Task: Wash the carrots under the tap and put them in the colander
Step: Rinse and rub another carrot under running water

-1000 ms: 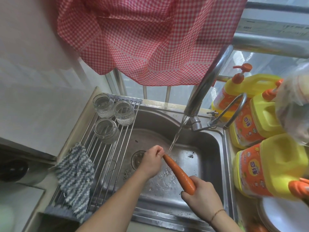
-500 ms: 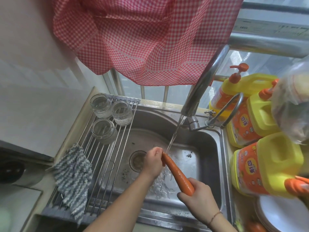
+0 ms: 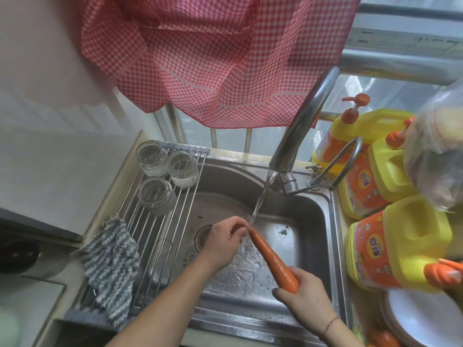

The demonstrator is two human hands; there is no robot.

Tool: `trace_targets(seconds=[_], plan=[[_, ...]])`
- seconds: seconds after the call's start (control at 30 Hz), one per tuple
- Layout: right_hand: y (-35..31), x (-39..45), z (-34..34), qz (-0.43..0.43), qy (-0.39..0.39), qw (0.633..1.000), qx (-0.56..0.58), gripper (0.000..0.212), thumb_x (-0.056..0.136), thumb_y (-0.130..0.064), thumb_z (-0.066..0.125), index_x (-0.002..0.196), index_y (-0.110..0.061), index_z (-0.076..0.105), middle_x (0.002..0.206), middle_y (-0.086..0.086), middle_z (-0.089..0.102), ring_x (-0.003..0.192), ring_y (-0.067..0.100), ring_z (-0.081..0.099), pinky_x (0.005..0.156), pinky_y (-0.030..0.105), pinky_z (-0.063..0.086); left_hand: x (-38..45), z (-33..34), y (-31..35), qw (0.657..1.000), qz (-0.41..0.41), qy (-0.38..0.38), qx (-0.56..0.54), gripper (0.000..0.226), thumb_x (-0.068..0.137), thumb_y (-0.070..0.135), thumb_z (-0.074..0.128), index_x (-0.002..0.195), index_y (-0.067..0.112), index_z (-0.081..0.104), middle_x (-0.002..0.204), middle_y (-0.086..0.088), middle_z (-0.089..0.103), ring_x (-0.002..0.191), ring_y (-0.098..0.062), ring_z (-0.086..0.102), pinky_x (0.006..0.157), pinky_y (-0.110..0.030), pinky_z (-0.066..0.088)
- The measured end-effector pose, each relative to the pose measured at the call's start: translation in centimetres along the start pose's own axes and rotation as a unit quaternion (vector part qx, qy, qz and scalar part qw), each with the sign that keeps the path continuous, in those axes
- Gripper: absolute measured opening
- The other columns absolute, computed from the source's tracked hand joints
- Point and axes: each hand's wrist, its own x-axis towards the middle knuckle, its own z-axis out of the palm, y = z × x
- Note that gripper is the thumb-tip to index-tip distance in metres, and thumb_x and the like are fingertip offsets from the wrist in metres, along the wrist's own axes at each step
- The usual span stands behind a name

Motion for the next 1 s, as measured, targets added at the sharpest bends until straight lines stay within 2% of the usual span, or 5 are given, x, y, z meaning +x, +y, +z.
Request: trace_targets(seconds=[0.17, 0.33, 0.47, 0.73, 1.0], plan=[[-0.2, 0.1, -0.2, -0.006, -0.003, 1.000, -0.005, 0.018, 0.062, -0.026, 0.076, 0.064, -0.021, 0.058, 0.052, -0.006, 0.050, 0.045, 0.005, 0.040, 0.048, 0.017, 0.036, 0.4, -0.3, 0.1, 0.994, 0.075, 0.000, 0.083, 0.011, 0.095, 0.014, 0.059, 0.096, 0.021, 0.068, 0.083, 0.016, 0.059, 0.079, -0.001, 0.057, 0.072, -0.015, 0.045], [0.0, -0.1, -0.4, -0.008, -0.009, 1.000, -0.014, 0.017, 0.061, -0.028, 0.074, 0.066, -0.020, 0.060, 0.053, -0.005, 0.050, 0.046, 0.006, 0.041, 0.049, 0.018, 0.036, 0.5, -0.7, 0.0, 0.975, 0.150, -0.018, 0.163, 0.014, 0.098, 0.014, 0.053, 0.098, 0.013, 0.067, 0.087, 0.002, 0.063, 0.079, -0.012, 0.058, 0.072, -0.022, 0.046], [0.3, -0.1, -0.5, -0.012, -0.011, 0.999, -0.043, 0.019, 0.060, -0.031, 0.073, 0.067, -0.018, 0.060, 0.054, -0.004, 0.049, 0.047, 0.007, 0.039, 0.048, 0.019, 0.033, 0.7, -0.9, -0.7, 0.944, 0.218, -0.048, 0.244, 0.013, 0.095, 0.014, 0.052, 0.096, 0.011, 0.065, 0.087, -0.004, 0.065, 0.079, -0.021, 0.061, 0.073, -0.033, 0.051], [0.1, 0.4, -0.7, -0.015, -0.001, 0.998, -0.057, 0.015, 0.058, -0.030, 0.071, 0.063, -0.020, 0.060, 0.052, -0.003, 0.051, 0.046, 0.008, 0.041, 0.047, 0.019, 0.034, 1.5, -2.2, -0.8, 0.920, 0.237, -0.105, 0.295, 0.013, 0.095, 0.014, 0.053, 0.096, 0.008, 0.064, 0.090, -0.008, 0.066, 0.081, -0.029, 0.062, 0.073, -0.040, 0.051], [0.2, 0.7, -0.4, -0.006, -0.004, 0.998, -0.069, 0.018, 0.054, -0.034, 0.066, 0.065, -0.020, 0.061, 0.057, 0.001, 0.058, 0.047, 0.009, 0.044, 0.048, 0.021, 0.036, 1.3, -2.7, -1.0, 0.925, 0.225, -0.124, 0.280, 0.023, 0.093, 0.019, 0.047, 0.097, 0.007, 0.065, 0.089, -0.009, 0.066, 0.079, -0.028, 0.063, 0.072, -0.041, 0.052]])
